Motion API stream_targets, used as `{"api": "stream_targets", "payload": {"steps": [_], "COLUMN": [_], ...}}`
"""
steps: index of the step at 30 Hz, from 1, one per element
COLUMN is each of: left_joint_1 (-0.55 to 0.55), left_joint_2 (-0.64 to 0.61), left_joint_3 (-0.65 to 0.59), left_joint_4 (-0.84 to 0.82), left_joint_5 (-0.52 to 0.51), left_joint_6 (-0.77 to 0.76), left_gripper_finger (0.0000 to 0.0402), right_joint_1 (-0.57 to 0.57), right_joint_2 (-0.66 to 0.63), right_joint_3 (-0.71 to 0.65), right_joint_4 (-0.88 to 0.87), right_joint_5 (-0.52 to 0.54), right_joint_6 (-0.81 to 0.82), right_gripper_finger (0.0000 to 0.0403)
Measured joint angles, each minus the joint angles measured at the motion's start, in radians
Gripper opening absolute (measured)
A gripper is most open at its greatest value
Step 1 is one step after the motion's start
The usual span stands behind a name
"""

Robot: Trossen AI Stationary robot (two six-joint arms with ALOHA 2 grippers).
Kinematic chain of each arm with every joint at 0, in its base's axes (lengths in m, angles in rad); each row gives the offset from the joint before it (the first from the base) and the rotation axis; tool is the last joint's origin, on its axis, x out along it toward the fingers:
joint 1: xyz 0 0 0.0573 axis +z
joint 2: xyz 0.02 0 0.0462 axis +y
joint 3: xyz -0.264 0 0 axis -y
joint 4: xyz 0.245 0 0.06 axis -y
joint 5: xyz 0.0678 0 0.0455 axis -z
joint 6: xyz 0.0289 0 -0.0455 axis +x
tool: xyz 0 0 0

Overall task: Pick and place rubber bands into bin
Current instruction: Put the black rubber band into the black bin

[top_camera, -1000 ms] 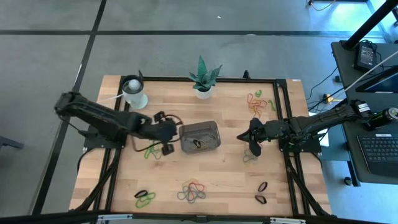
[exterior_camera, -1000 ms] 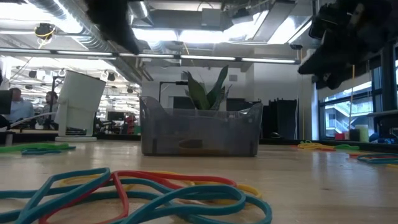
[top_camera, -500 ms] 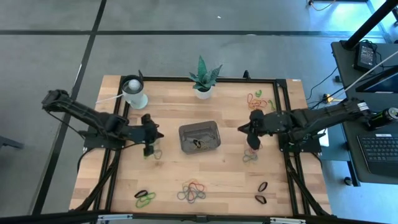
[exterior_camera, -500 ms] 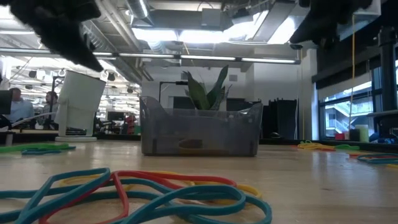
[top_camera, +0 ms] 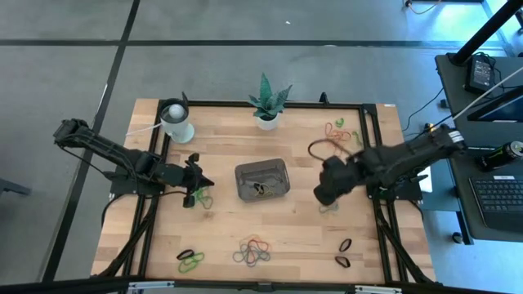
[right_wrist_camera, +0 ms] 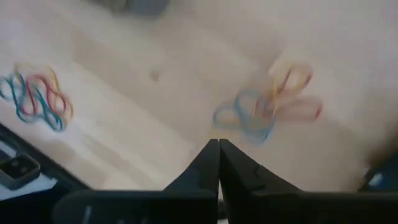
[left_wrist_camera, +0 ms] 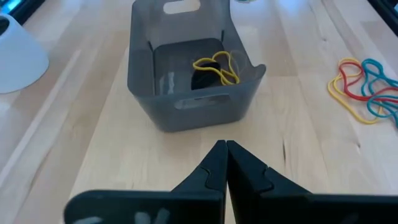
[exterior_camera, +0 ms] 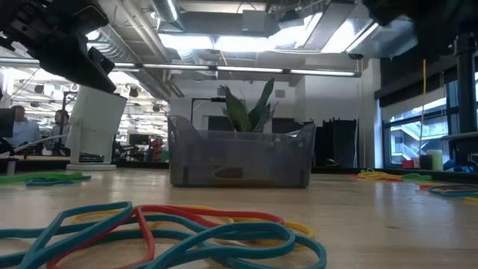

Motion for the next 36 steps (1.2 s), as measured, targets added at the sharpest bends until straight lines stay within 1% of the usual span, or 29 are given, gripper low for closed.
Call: {"api": "stream_targets", "payload": {"steps": [5, 8, 11, 14, 17, 19, 24, 28, 32, 36], "left_joint_1": [0.0, 0.0, 0.0, 0.0, 0.0, 0.0, 0.0, 0.0, 0.0, 0.0], "left_joint_2": [0.0, 0.0, 0.0, 0.0, 0.0, 0.0, 0.0, 0.0, 0.0, 0.0], "left_joint_3": [0.0, 0.0, 0.0, 0.0, 0.0, 0.0, 0.0, 0.0, 0.0, 0.0], "left_joint_4": [0.0, 0.0, 0.0, -0.001, -0.001, -0.001, -0.001, -0.001, 0.001, 0.019], "left_joint_5": [0.0, 0.016, 0.03, 0.031, 0.031, 0.031, 0.031, 0.028, 0.026, 0.023], "left_joint_6": [0.0, 0.0, 0.0, 0.0, 0.0, 0.0, -0.001, -0.025, -0.032, -0.044], "left_gripper_finger": [0.0002, 0.0002, 0.0002, 0.0002, 0.0002, 0.0002, 0.0002, 0.0002, 0.0002, 0.0002], "right_joint_1": [0.138, 0.214, 0.278, 0.338, 0.383, 0.408, 0.448, 0.468, 0.47, 0.47], "right_joint_2": [0.047, 0.066, 0.085, 0.094, 0.096, 0.097, 0.097, 0.097, 0.097, 0.097], "right_joint_3": [-0.04, -0.079, -0.116, -0.163, -0.211, -0.243, -0.314, -0.364, -0.395, -0.416], "right_joint_4": [0.001, 0.008, 0.01, 0.025, 0.084, 0.127, 0.299, 0.419, 0.457, 0.468], "right_joint_5": [-0.013, -0.059, -0.12, -0.181, -0.265, -0.291, -0.285, -0.234, -0.205, -0.166], "right_joint_6": [0.252, 0.379, 0.403, 0.344, 0.268, 0.219, 0.077, -0.081, -0.169, -0.259], "right_gripper_finger": [0.0034, 0.005, 0.0067, 0.0085, 0.0103, 0.0116, 0.0151, 0.0173, 0.0177, 0.0171]}}
